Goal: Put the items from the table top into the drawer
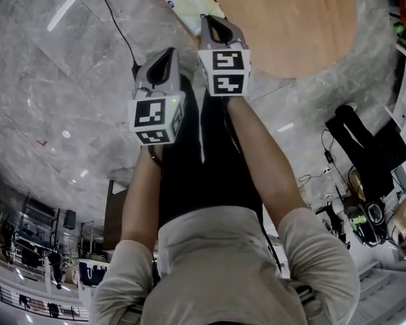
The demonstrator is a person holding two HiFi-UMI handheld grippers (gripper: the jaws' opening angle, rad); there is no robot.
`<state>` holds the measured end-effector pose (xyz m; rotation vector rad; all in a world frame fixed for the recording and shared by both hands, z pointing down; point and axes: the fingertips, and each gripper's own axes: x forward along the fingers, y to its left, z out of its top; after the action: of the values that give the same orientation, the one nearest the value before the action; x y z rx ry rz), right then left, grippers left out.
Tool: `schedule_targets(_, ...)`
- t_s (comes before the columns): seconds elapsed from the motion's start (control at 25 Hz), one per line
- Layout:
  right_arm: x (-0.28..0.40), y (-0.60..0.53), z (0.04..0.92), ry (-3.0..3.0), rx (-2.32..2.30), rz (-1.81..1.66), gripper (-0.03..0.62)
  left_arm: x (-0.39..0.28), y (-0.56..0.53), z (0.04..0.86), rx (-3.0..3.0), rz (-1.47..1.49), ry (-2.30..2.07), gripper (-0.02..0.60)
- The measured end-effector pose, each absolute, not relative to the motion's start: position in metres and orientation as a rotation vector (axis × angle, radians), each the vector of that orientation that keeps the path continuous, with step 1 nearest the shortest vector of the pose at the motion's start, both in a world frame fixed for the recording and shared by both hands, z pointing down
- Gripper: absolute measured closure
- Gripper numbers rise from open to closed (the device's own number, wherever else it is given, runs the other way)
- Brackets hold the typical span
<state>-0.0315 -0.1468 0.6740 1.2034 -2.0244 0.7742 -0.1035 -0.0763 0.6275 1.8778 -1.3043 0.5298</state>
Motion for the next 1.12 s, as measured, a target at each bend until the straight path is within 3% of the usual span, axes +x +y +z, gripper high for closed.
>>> schedule_targets(1.12, -0.028, -0.162, 0.745, -1.944, 1.255, 0.712, 0.586, -0.108, -0.105, 0.697, 1.832, 0.544, -1.259, 0.561)
